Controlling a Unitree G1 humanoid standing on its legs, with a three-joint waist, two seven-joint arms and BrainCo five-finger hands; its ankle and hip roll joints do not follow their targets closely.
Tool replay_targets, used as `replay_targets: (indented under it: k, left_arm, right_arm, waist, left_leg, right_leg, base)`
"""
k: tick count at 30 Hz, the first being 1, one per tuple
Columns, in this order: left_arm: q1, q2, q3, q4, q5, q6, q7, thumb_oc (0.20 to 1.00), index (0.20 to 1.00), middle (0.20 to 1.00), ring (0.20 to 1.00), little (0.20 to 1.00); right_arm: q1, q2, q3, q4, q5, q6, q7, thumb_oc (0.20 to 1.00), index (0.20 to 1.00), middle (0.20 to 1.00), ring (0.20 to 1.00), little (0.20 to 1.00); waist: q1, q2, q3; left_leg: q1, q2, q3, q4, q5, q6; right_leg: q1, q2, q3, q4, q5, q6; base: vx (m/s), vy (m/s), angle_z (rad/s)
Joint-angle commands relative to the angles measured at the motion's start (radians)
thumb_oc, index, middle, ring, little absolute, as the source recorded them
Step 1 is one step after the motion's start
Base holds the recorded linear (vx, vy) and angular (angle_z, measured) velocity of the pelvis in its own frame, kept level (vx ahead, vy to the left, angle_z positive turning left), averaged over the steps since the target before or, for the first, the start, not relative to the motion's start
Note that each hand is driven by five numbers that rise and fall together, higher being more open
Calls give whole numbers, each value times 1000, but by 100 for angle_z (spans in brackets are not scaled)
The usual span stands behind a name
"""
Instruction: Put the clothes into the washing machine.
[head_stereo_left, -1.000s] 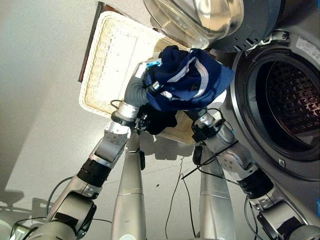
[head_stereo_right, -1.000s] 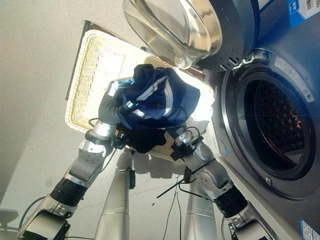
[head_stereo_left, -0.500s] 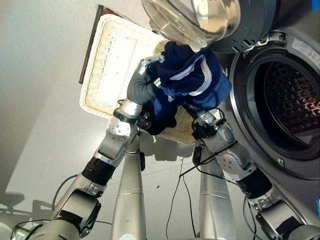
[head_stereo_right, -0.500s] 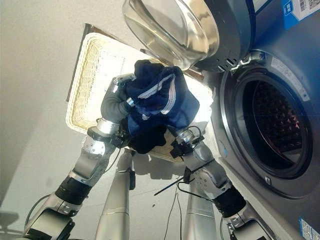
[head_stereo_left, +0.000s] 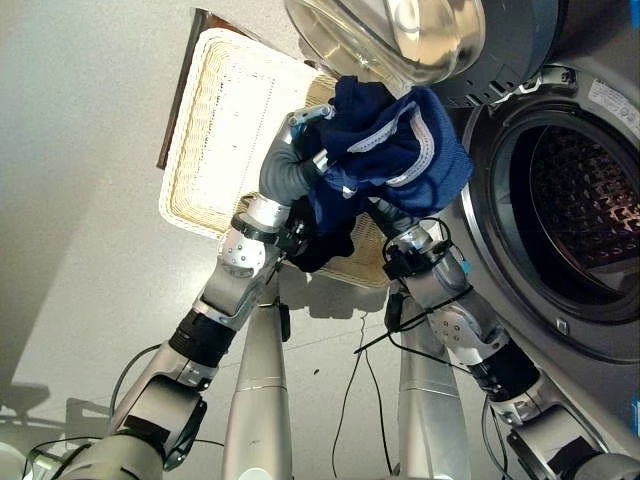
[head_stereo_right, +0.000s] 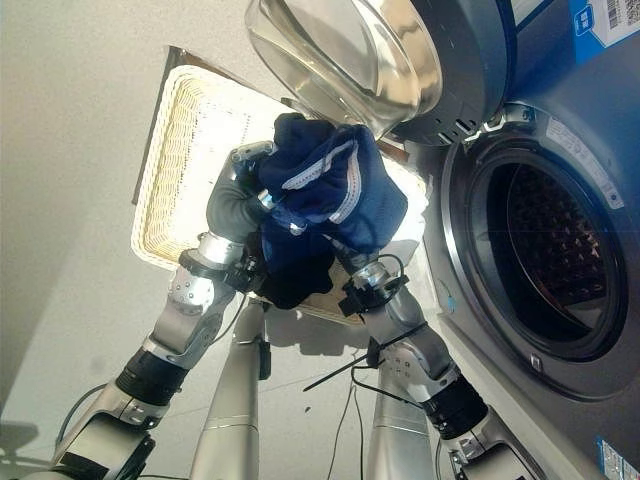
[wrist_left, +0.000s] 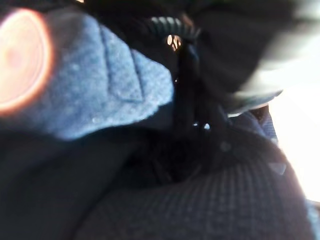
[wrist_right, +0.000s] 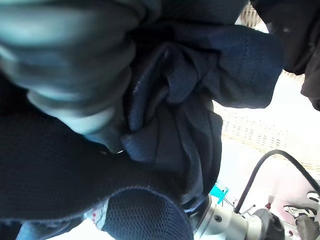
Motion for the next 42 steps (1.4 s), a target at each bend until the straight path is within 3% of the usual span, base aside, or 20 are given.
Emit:
replay_targets:
  k: [1,6,13,22,28,31,33,35,42]
  left_arm:
    - [-12,-9,-66,-113,172,23,102,1000,1000,1000,1000,1000]
    - [-1,27,-55,-102,268,109,157,1000,1000,1000,1000,1000]
    - [15,79,-39,-79,339,178,189,1000,1000,1000,1000,1000]
    - [38,97,-6,-60,357,207,280,1000,1000,1000,1000,1000]
    - [62,73,41,-12,330,155,517,1000,1000,1000,1000,1000]
    - [64,63,55,5,325,133,577,1000,1000,1000,1000,1000]
    - [73,39,86,24,347,86,710,1000,1000,1000,1000,1000]
    - [79,27,99,30,365,57,774,1000,1000,1000,1000,1000]
    - [63,1,123,66,490,71,916,1000,1000,1000,1000,1000]
  right_arm:
    - [-46,59,-22,-96,50,-115,30,200,200,200,200,200]
    - [-40,47,-50,-104,97,-143,45,200,200,200,200,200]
    - [-21,41,-98,-102,173,-205,94,200,200,200,200,200]
    - [-8,29,-147,-108,128,-259,87,200,200,200,200,200]
    - [-2,51,-183,-91,128,-315,77,200,200,200,200,200]
    - [-6,57,-192,-86,132,-316,74,200,200,200,200,200]
    - [-15,64,-205,-85,117,-316,45,200,200,200,200,200]
    - [-18,72,-208,-82,107,-311,34,200,200,200,200,200]
    - [-26,85,-217,-57,146,-312,37,200,200,200,200,200]
  waist:
    - [-22,32,-15]
    - [-16,39,-15]
    - [-13,45,-15]
    - [-14,50,-15]
    - [-12,45,-15]
    - [-11,43,-15]
    - [-8,40,-15]
    - [-6,40,-15]
    - [-6,33,-15]
  left_leg:
    - [-27,-110,25,31,8,122]
    - [-32,-110,23,31,10,121]
    - [-32,-109,24,34,7,120]
    - [-36,-104,28,31,10,118]
    - [-39,-101,27,36,6,117]
    - [-40,-101,26,38,7,117]
    - [-42,-101,22,39,6,115]
    - [-42,-102,20,39,6,113]
    - [-43,-99,20,42,6,108]
  right_leg:
    - [71,70,-103,-240,206,4]
    - [70,64,-108,-243,206,8]
    - [71,57,-112,-243,207,14]
    - [67,58,-108,-243,208,17]
    - [63,60,-108,-231,202,17]
    - [63,61,-109,-229,200,17]
    - [61,61,-110,-226,198,16]
    - [62,61,-110,-225,197,16]
    - [63,61,-114,-221,194,15]
  base:
    - [0,0,0]
    - [0,0,0]
    - [0,0,0]
    - [0,0,0]
    - [0,0,0]
    - [0,0,0]
    - [0,0,0]
    - [0,0,0]
    - [0,0,0]
